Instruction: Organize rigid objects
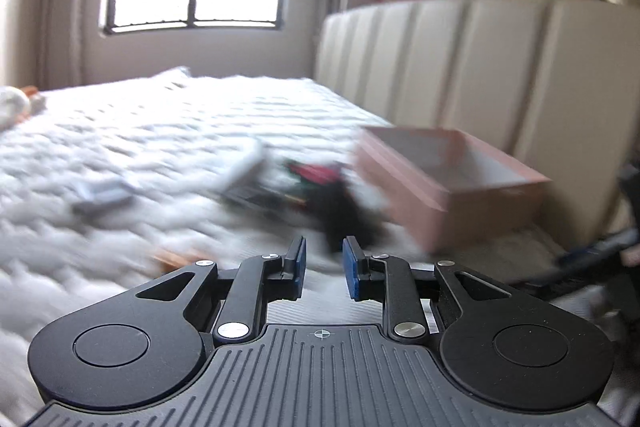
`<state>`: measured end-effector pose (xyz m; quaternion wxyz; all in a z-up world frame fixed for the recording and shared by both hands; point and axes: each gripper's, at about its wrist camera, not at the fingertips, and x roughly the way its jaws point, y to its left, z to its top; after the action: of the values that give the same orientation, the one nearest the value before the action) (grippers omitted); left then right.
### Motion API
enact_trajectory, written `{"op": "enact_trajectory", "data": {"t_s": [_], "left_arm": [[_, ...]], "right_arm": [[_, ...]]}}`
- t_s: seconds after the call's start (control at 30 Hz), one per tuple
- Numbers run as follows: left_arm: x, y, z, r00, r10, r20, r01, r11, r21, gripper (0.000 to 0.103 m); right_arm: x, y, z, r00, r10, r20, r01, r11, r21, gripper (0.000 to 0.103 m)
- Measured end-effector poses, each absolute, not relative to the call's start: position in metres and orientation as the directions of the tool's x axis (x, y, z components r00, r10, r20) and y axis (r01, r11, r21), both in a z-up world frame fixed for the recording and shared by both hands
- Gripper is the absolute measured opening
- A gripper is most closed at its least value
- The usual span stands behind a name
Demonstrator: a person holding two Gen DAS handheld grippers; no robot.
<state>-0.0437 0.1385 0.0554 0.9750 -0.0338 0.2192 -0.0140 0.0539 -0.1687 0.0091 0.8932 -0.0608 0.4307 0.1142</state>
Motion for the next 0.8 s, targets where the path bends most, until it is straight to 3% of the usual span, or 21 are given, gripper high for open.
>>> {"op": "enact_trajectory", "data": {"t_s": [0.13,0.23,0.37,0.5,0.6,0.8], "left_arm": [[-0.021,0.218,0.071,0.904,0.136,-0.405,-0.144,0.99,0.01,0.025],[0.013,0.281,0.079,0.875,0.212,-0.434,-0.249,0.968,-0.028,0.026],[0.071,0.335,0.069,0.833,0.162,-0.528,-0.269,0.954,-0.132,0.026],[0.118,0.364,0.042,0.782,0.122,-0.611,-0.291,0.939,-0.185,0.026],[0.13,0.377,0.019,0.743,0.047,-0.667,-0.28,0.927,-0.247,0.026],[0.096,0.35,0.022,0.742,-0.159,-0.651,-0.068,0.949,-0.309,0.026]], "right_arm": [[0.055,-0.163,0.012,0.608,0.14,-0.781,-0.261,0.965,-0.031,0.103],[0.044,-0.155,0.022,0.655,0.146,-0.742,-0.266,0.963,-0.046,0.103],[0.015,-0.136,0.034,0.721,0.172,-0.672,-0.301,0.95,-0.079,0.103],[-0.01,-0.104,0.045,0.799,0.169,-0.577,-0.348,0.912,-0.215,0.103],[-0.012,-0.09,0.047,0.803,0.177,-0.569,-0.368,0.898,-0.241,0.103],[-0.01,-0.08,0.049,0.769,0.267,-0.581,-0.426,0.892,-0.155,0.103]]}}
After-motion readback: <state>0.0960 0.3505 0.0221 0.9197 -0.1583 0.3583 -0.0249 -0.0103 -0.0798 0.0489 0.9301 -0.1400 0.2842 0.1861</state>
